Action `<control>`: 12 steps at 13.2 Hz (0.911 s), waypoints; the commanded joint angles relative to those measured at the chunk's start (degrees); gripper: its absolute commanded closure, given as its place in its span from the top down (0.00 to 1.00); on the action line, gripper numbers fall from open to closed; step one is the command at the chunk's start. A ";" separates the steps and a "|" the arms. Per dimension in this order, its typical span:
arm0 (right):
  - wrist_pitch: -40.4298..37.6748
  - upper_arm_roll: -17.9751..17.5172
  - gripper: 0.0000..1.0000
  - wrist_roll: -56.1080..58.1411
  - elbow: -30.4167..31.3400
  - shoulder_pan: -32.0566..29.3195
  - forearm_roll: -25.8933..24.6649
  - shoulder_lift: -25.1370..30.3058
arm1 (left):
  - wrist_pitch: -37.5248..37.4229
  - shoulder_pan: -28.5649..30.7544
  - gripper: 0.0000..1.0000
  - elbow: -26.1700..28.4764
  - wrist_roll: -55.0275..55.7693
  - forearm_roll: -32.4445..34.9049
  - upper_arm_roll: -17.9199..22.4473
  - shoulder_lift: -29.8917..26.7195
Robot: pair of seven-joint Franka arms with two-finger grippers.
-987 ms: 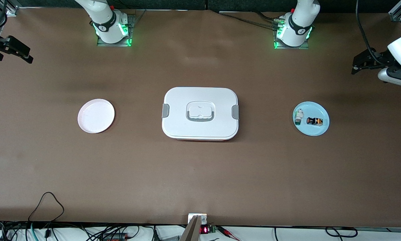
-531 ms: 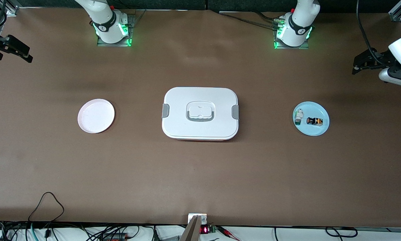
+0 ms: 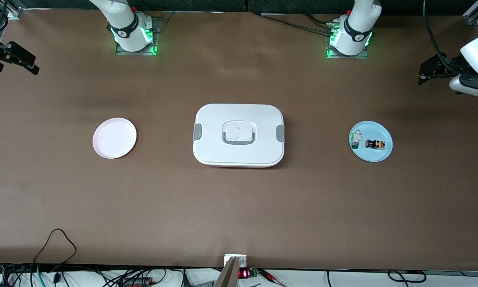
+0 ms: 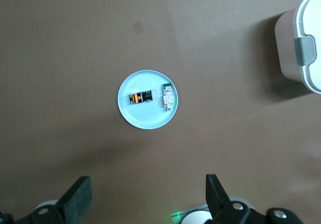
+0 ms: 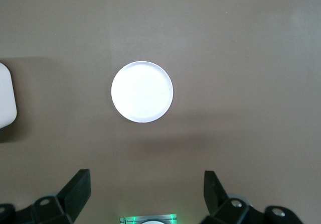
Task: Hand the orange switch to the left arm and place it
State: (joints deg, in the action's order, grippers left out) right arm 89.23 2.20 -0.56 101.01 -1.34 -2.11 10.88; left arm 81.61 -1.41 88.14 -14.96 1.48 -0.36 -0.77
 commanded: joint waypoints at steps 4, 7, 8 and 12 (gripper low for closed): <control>-1.25 -0.09 1.00 0.30 -1.43 -0.06 0.79 -0.42 | 1.36 1.23 1.00 2.74 0.28 -0.86 -0.52 -2.22; -1.16 0.00 1.00 0.12 -1.43 -0.06 0.79 -0.42 | 1.45 1.59 1.00 2.82 0.28 -0.86 -0.43 -2.13; -1.16 0.00 1.00 0.30 -1.43 -0.15 0.79 -0.42 | 1.45 1.59 1.00 2.74 0.28 -0.86 -0.43 -2.13; -1.16 0.00 1.00 0.65 -1.43 -0.06 0.79 -0.86 | 1.54 2.46 1.00 2.74 0.28 -0.86 -0.43 -1.96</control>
State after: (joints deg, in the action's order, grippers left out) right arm 89.21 2.20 -0.56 101.00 -1.34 -2.11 10.76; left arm 82.18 0.00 89.46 -14.93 1.48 -0.36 -1.44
